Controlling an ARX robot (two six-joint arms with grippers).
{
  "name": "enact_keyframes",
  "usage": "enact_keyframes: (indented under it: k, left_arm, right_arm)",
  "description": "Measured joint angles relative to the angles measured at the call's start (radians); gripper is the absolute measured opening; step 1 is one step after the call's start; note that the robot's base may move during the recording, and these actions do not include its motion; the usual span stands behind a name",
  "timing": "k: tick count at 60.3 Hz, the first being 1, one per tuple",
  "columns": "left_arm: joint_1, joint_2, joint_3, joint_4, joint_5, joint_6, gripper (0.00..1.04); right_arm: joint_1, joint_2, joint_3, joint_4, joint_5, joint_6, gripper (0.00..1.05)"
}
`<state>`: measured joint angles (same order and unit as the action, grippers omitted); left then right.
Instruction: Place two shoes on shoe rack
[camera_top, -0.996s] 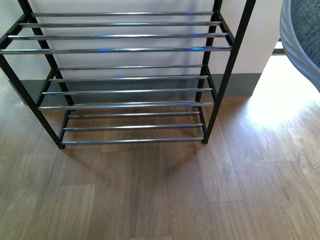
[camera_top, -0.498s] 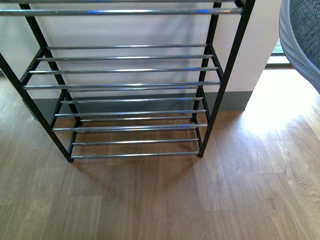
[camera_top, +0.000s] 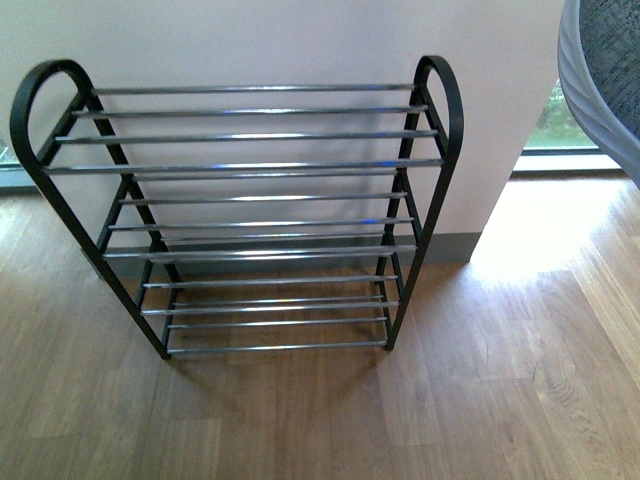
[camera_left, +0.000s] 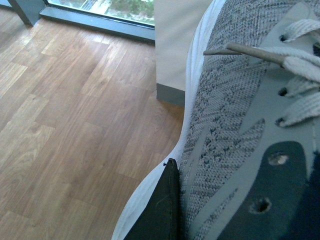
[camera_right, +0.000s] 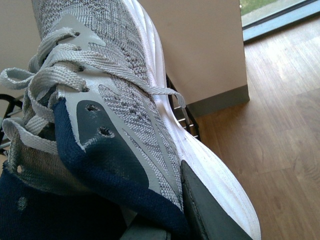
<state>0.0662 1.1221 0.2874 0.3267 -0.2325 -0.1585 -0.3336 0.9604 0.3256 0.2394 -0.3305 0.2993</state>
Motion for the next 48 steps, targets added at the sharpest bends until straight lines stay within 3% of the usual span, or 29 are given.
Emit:
enact_keyframes:
  k: [18, 25, 30, 38, 48]
  left_arm:
    - [0.0, 0.0, 0.0, 0.0, 0.0, 0.0, 0.02]
    - [0.0, 0.0, 0.0, 0.0, 0.0, -0.001, 0.02]
    - [0.0, 0.0, 0.0, 0.0, 0.0, -0.001, 0.02]
    - [0.0, 0.0, 0.0, 0.0, 0.002, 0.0, 0.02]
    - [0.0, 0.0, 0.0, 0.0, 0.0, -0.001, 0.02]
  right_arm:
    - [0.0, 0.0, 0.0, 0.001, -0.005, -0.002, 0.01]
    - [-0.018, 0.011, -0.004, 0.087, -0.158, -0.137, 0.01]
    - [0.003, 0.018, 0.028, 0.076, -0.183, -0.202, 0.01]
    - [0.069, 0.092, 0.105, 0.052, -0.144, -0.214, 0.01]
    - [0.196, 0.261, 0.246, 0.043, -0.014, -0.177, 0.01]
